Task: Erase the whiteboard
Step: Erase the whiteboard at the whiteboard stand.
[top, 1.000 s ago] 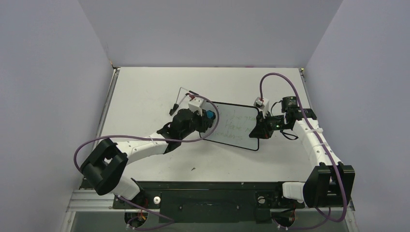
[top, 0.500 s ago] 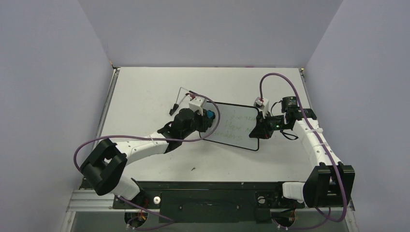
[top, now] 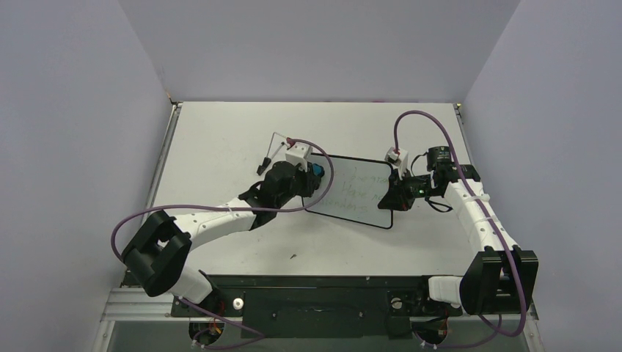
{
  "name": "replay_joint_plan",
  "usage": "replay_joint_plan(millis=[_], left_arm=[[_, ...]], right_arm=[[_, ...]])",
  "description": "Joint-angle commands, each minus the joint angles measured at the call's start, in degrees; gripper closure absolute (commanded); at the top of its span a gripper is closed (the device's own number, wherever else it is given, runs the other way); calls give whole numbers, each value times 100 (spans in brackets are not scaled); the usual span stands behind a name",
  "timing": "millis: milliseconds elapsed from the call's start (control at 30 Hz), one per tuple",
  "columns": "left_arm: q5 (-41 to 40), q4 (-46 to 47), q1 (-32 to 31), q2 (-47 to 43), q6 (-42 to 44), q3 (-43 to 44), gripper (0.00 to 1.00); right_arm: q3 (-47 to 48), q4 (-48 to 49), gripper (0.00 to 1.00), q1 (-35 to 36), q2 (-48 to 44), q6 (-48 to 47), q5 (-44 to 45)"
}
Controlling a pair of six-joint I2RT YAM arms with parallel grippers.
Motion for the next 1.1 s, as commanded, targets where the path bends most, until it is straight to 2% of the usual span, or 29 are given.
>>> replay_joint_plan(millis=[0, 100, 267, 433, 567, 733, 867, 1000, 1067], left_arm=[[-209, 34, 166, -223, -224, 339, 100], [140, 345, -3, -253, 187, 236, 100], [191, 135, 250, -114, -365, 308, 100], [394, 433, -51, -168, 212, 270, 100], [507, 378, 297, -70, -347, 252, 100], [278, 299, -104, -112, 352, 365, 100], [416, 221, 264, -39, -253, 345, 100], [279, 167, -92, -115, 161, 479, 100], [237, -28, 47, -75, -17, 566, 100]], right_arm=[[81, -101, 100, 61, 29, -266, -317], [79, -101, 100, 65, 36, -266, -328], [75, -102, 100, 59, 21, -266, -319], [86, -102, 100, 61, 32, -266, -326], [81, -108, 100, 63, 25, -274, -319], [85, -108, 100, 65, 24, -275, -317], [78, -108, 100, 65, 18, -275, -312], [83, -102, 100, 64, 27, -275, -316], [88, -104, 100, 60, 35, -275, -316]])
